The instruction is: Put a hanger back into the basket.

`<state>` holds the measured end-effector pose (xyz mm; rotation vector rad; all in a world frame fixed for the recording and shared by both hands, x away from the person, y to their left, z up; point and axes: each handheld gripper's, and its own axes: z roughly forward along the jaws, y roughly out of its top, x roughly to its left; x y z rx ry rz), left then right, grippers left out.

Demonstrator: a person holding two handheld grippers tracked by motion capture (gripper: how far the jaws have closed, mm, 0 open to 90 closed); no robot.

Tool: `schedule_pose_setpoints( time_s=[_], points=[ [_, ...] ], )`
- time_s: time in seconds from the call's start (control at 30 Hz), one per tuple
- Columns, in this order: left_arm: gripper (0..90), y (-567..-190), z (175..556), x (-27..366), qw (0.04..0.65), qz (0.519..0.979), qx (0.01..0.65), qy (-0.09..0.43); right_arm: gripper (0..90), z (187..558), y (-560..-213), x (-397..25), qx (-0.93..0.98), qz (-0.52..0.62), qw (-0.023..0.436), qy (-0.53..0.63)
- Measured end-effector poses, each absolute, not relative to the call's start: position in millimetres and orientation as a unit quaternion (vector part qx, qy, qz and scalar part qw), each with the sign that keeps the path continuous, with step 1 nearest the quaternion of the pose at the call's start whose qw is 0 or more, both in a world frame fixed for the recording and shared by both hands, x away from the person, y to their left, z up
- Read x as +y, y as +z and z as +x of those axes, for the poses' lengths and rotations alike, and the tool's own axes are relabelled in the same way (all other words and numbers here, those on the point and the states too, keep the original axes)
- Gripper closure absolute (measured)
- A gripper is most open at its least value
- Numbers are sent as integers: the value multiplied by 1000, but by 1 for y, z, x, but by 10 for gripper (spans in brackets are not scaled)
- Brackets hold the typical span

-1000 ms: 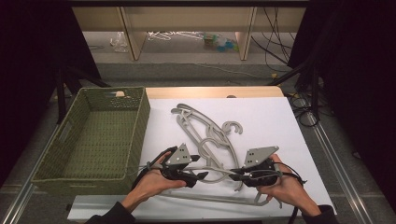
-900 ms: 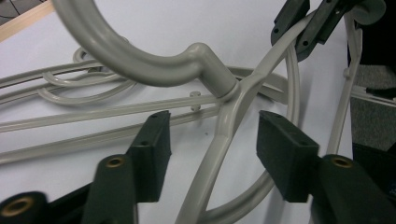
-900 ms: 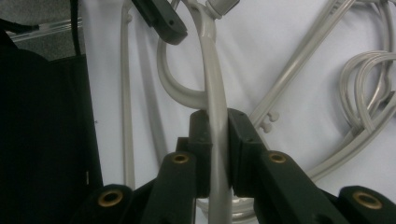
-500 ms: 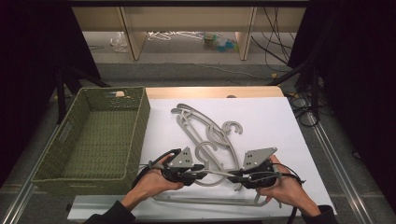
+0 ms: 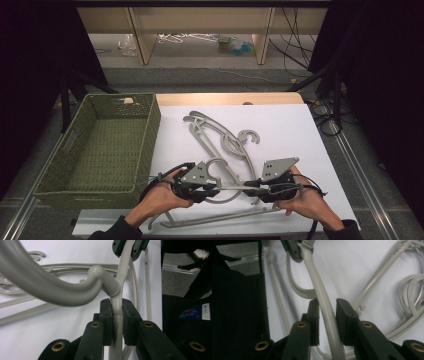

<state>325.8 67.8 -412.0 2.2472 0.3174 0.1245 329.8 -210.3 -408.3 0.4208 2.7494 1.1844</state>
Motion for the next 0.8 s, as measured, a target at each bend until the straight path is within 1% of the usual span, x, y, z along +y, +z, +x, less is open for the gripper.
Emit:
schedule_pose_setpoints(
  time_s=[0.03, 0.07, 0.1, 0.13, 0.17, 0.2, 0.3, 0.33, 0.4, 0.43, 0.6, 0.67, 0.8],
  points=[
    [802, -411, 326, 69, 420, 896, 132, 51, 719, 330, -408, -210, 907, 142, 59, 393],
    [802, -410, 326, 71, 419, 896, 138, 53, 672, 330, -407, -210, 904, 148, 58, 398],
    [801, -409, 327, 74, 414, 896, 147, 55, 590, 330, -403, -212, 893, 163, 64, 414],
    [801, -409, 327, 74, 414, 896, 147, 55, 590, 330, -403, -212, 893, 163, 64, 414],
    [801, -409, 328, 76, 414, 894, 160, 56, 544, 330, -400, -212, 889, 170, 68, 420],
    [801, -407, 332, 80, 412, 895, 163, 57, 498, 330, -392, -214, 874, 195, 87, 436],
    [803, -406, 337, 85, 413, 892, 176, 58, 442, 330, -385, -216, 864, 209, 107, 445],
    [802, -404, 340, 91, 421, 884, 197, 54, 426, 329, -385, -217, 859, 222, 110, 449],
    [801, -403, 342, 93, 422, 882, 203, 55, 420, 330, -385, -218, 859, 225, 111, 446],
    [801, -400, 344, 98, 420, 882, 207, 57, 396, 330, -385, -218, 854, 237, 113, 449],
    [802, -390, 344, 105, 433, 874, 213, 58, 389, 327, -379, -220, 842, 240, 125, 467],
    [801, -379, 345, 112, 438, 868, 223, 72, 383, 324, -376, -221, 836, 240, 132, 475],
    [801, -368, 349, 122, 449, 856, 242, 85, 372, 319, -373, -220, 831, 242, 130, 484]
  ],
)
